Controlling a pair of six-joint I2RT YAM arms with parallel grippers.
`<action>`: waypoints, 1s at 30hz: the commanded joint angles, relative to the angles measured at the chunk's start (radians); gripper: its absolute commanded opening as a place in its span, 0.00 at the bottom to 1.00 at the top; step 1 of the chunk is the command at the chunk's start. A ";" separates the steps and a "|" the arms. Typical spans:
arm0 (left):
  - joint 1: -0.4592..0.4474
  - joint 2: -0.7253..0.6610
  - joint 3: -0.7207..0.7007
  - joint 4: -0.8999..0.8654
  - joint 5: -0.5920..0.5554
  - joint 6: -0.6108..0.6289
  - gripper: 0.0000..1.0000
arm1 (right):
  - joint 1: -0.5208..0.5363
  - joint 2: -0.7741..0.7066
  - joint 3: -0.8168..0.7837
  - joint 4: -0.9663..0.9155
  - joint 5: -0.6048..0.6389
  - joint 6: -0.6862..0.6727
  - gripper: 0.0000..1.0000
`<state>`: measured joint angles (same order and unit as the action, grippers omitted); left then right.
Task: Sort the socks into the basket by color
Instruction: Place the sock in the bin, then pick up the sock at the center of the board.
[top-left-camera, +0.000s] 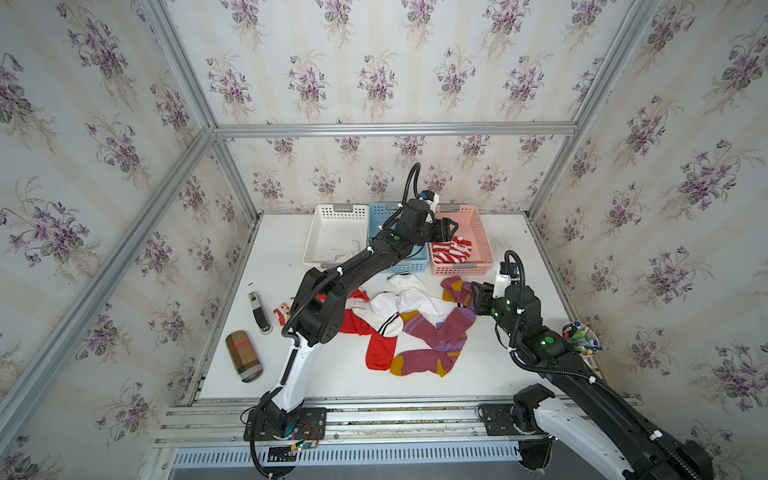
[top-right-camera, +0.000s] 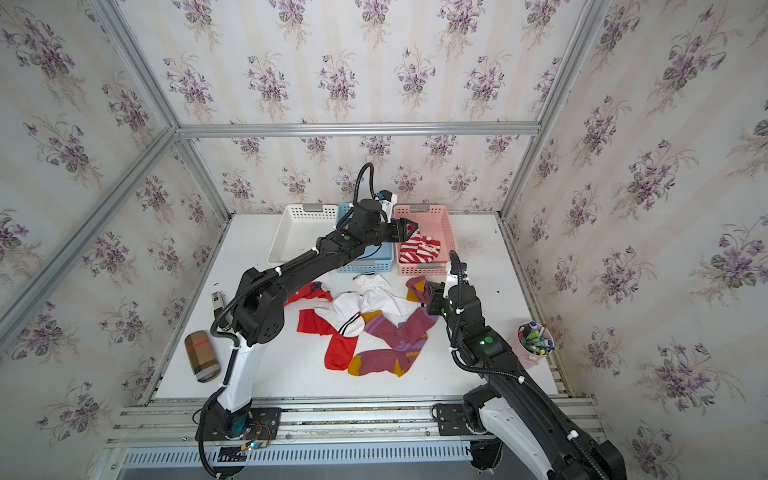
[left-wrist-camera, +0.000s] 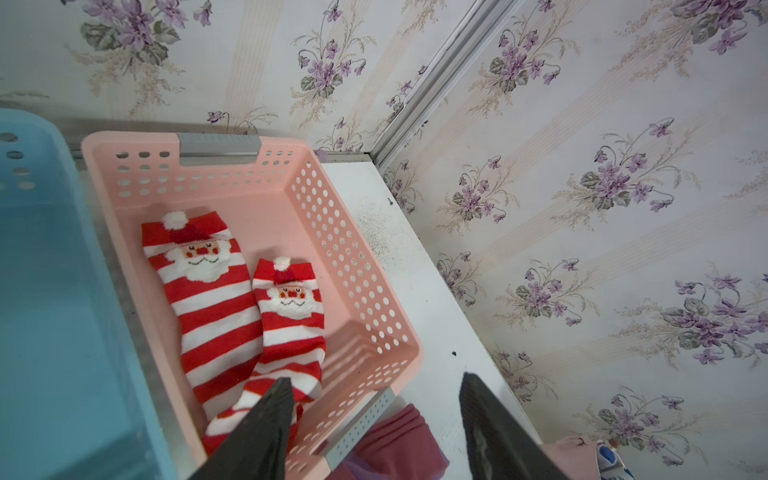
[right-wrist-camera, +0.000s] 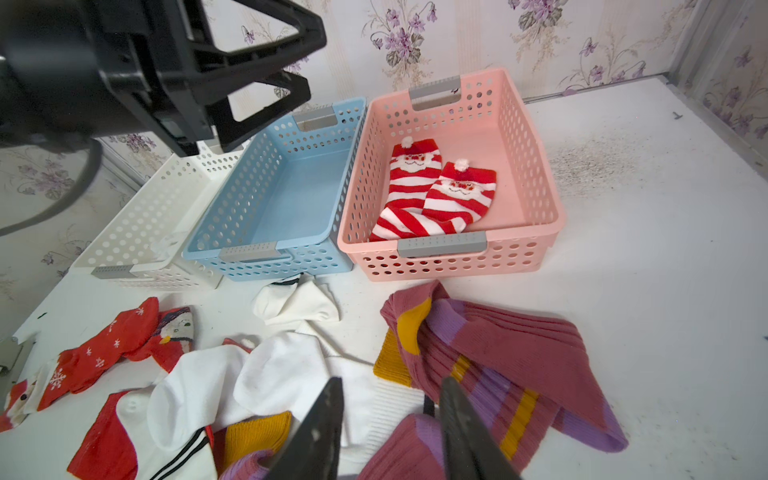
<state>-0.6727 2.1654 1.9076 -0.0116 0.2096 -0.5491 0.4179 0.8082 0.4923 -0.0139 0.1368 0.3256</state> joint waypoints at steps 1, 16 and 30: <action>0.001 -0.103 -0.104 -0.001 -0.079 0.044 0.68 | -0.002 0.020 -0.006 0.064 -0.038 0.013 0.40; 0.005 -0.701 -0.844 -0.040 -0.279 0.025 0.75 | 0.035 0.170 -0.026 0.176 -0.154 0.053 0.41; 0.030 -1.057 -1.157 -0.199 -0.380 0.049 0.83 | 0.261 0.433 -0.012 0.306 -0.137 0.081 0.39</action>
<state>-0.6525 1.1351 0.7536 -0.1703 -0.1364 -0.5224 0.6529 1.2053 0.4660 0.2337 -0.0040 0.3923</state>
